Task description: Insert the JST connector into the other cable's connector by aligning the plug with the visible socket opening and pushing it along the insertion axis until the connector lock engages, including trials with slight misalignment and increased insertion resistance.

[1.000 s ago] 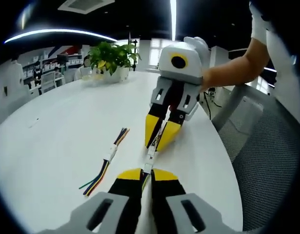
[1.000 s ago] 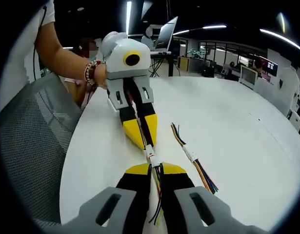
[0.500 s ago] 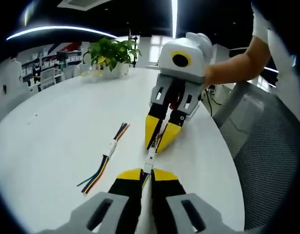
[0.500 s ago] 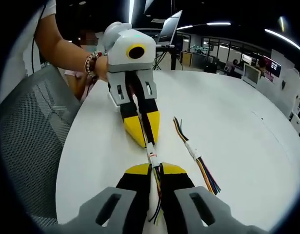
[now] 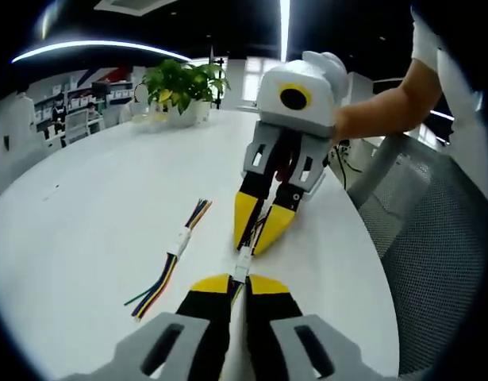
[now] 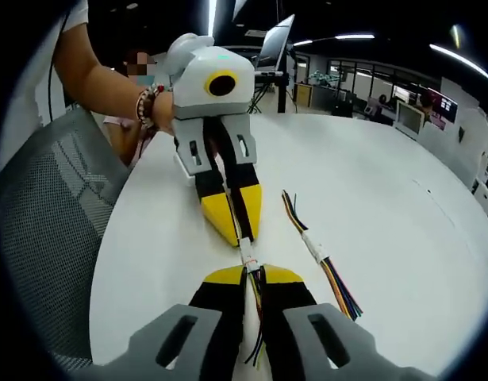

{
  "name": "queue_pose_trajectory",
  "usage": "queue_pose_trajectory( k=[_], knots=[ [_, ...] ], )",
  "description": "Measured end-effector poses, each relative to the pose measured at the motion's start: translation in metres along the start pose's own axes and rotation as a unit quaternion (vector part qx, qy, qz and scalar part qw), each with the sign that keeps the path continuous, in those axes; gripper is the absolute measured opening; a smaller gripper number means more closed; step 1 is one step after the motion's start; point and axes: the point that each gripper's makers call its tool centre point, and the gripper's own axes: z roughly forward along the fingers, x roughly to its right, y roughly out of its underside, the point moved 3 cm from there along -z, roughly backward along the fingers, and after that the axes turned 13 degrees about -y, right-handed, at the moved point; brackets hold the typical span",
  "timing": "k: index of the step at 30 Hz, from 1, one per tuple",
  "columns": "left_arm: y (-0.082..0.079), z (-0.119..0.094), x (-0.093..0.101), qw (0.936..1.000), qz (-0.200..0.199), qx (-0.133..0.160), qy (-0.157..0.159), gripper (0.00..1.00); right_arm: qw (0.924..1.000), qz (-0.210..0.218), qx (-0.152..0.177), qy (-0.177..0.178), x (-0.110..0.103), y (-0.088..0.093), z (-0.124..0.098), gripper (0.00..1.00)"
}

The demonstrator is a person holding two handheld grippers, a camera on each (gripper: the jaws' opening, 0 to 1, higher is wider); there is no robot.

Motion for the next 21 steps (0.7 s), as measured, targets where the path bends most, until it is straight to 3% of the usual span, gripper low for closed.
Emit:
queue_pose_trajectory(
  k=[21],
  knots=[
    [-0.0051, 0.0008, -0.0010, 0.9999, -0.009, -0.004, 0.004, 0.00, 0.9998, 0.013, 0.012, 0.002, 0.0002, -0.0016, -0.0035, 0.03]
  ],
)
